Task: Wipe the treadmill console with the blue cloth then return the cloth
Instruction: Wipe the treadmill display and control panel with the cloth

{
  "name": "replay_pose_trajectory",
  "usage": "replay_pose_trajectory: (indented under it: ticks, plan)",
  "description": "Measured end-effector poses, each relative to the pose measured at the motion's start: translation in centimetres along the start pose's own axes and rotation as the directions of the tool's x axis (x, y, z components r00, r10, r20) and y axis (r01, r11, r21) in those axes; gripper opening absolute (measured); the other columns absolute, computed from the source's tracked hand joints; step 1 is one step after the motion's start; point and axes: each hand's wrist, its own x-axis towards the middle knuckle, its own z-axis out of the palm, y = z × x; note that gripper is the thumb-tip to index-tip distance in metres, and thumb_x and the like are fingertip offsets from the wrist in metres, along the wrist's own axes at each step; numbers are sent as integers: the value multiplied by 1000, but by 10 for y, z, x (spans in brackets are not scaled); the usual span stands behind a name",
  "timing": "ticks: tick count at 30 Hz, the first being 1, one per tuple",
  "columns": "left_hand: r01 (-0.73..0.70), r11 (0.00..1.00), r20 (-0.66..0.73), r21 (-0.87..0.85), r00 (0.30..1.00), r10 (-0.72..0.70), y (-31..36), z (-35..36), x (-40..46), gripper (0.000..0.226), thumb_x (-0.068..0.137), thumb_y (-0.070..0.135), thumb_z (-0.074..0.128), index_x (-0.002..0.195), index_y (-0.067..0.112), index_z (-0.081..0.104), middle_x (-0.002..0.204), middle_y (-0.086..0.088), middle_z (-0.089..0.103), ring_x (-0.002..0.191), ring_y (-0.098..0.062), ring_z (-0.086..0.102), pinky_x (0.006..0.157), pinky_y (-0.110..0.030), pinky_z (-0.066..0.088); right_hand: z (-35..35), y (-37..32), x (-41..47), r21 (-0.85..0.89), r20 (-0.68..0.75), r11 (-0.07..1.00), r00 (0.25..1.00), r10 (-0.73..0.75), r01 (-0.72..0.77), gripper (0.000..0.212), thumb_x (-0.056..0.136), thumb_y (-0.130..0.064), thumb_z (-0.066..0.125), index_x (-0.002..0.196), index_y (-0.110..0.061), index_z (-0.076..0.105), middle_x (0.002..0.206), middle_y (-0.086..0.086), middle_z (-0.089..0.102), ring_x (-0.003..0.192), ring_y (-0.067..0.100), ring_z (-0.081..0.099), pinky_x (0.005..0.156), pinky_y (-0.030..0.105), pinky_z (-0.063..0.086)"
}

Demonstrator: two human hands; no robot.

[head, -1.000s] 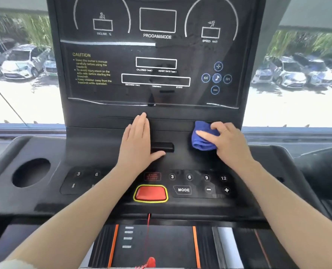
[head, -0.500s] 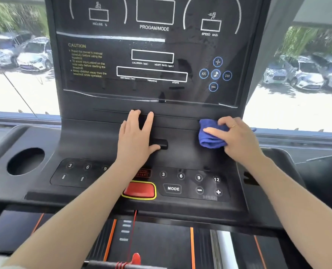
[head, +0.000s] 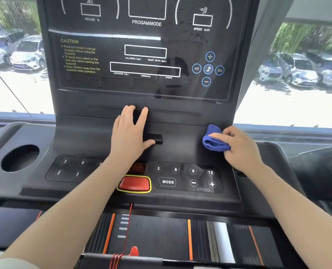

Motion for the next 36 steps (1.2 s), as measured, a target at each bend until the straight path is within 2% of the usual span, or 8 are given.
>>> replay_pose_trajectory:
  ticks: [4, 8, 11, 15, 21, 24, 30, 36]
  plan:
    - [-21, 1000, 26, 18, 999, 21, -2, -1, 0, 91, 67, 41, 78, 141, 10, 34, 139, -26, 34, 135, -39, 26, 107, -47, 27, 19, -55, -20, 38, 127, 989, 981, -149, 145, 56, 67, -12, 42, 112, -35, 66, 97, -1, 59, 94, 25, 56, 71, 30, 44]
    - [-51, 998, 21, 32, 999, 50, -4, 0, -1, 92, 62, 40, 81, 137, 7, 39, 133, -28, 40, 130, -43, 33, 101, -49, 34, 28, -98, -18, 98, 302, 962, 913, -273, 255, 53, 83, -8, 47, 127, -37, 54, 111, -4, 52, 101, 15, 46, 80, 28, 39]
    - [-92, 995, 35, 27, 995, 91, -7, -1, 1, 92, 60, 39, 82, 135, 5, 41, 129, -29, 43, 125, -44, 38, 98, -49, 38, 14, -75, -15, 52, 366, 980, 909, -200, 194, 57, 83, -4, 47, 130, -37, 52, 115, -5, 52, 101, 18, 48, 84, 30, 38]
    - [-136, 991, 70, 2, 988, 136, -21, -3, 2, 85, 68, 35, 78, 139, 9, 38, 136, -26, 39, 130, -41, 33, 103, -48, 32, 8, -57, -19, -157, 176, 982, 975, 136, -109, 59, 81, -7, 48, 132, -37, 48, 115, -2, 54, 103, 24, 47, 86, 32, 39]
    - [-187, 949, 145, -256, 963, 229, -50, -22, 2, 67, 88, 23, 57, 145, 10, 24, 151, -12, 24, 141, -26, 17, 113, -34, 17, 30, -147, -25, -11, 328, 994, 940, -98, 107, 57, 85, -11, 47, 133, -39, 46, 119, -3, 51, 107, 21, 46, 84, 29, 41]
    - [-106, 936, 139, -335, 977, 160, -76, -35, -6, 59, 91, 12, 49, 145, 12, 25, 151, -7, 25, 140, -22, 19, 112, -28, 16, 41, -177, -18, -7, 373, 990, 919, -127, 139, 55, 86, -14, 47, 134, -39, 44, 119, -2, 50, 111, 19, 46, 83, 29, 42]
    - [29, 938, 175, -345, 984, 34, -134, -50, -38, 49, 93, 4, 38, 141, 12, 33, 144, -5, 39, 128, -24, 39, 105, -31, 30, 55, -210, -18, -234, 53, 930, 952, 302, -282, 38, 83, -16, 48, 120, -22, 53, 109, 7, 50, 100, 30, 50, 72, 33, 40]
    - [277, 905, 226, -323, 951, -210, -189, -43, -80, 42, 97, 8, 35, 139, 3, 35, 150, -18, 25, 139, -31, 22, 112, -37, 21, 101, -313, 2, -158, 94, 982, 989, 117, -102, 49, 85, -20, 50, 134, -23, 43, 124, 10, 43, 105, 30, 43, 78, 36, 37]
